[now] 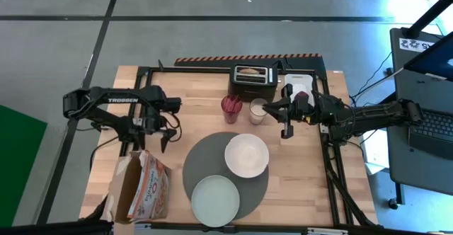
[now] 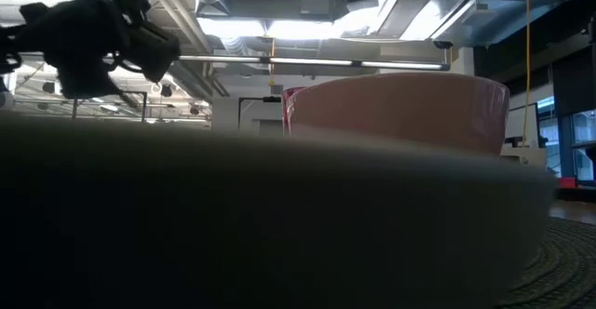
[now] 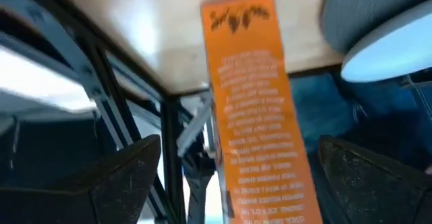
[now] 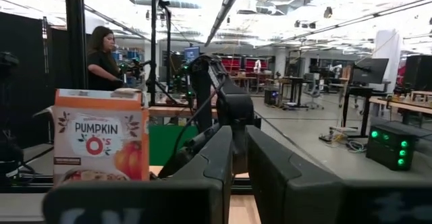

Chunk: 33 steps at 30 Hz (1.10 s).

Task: Arrange a breakfast setting

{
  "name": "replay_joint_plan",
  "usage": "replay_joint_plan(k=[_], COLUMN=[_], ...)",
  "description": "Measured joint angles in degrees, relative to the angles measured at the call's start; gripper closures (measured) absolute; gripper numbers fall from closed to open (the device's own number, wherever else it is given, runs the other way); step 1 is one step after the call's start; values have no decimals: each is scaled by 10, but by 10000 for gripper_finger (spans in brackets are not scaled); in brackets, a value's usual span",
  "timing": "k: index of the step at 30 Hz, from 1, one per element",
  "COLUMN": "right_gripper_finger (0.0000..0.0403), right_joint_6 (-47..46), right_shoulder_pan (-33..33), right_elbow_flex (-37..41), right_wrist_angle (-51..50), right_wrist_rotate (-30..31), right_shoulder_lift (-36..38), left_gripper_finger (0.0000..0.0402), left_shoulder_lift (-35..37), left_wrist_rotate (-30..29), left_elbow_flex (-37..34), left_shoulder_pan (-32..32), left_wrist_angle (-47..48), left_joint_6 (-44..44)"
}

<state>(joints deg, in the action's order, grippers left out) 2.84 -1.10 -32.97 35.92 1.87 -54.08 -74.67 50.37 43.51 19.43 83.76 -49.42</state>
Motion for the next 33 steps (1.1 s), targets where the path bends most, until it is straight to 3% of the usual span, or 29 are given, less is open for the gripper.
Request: replay_joint_plan(k=[8, 14, 33], right_gripper_finger=[356, 356, 356], right_joint_6=[0, -13, -15], right_shoulder_pan=[0, 0, 0], right_elbow_flex=[0, 0, 0], right_wrist_angle=[0, -1, -1], right_wrist_rotate=[-10, -15, -15], right_shoulder_lift=[0, 0, 0], left_gripper_finger=[4, 4, 4], left_shoulder_lift=[0, 0, -48], left_wrist_rotate=[128, 189, 213], left_elbow_flex=[-66, -108, -134], left_shoulder_pan=[-11, -24, -78], left_wrist_angle=[-39, -133, -172], left_joint_6=[-45, -115, -134])
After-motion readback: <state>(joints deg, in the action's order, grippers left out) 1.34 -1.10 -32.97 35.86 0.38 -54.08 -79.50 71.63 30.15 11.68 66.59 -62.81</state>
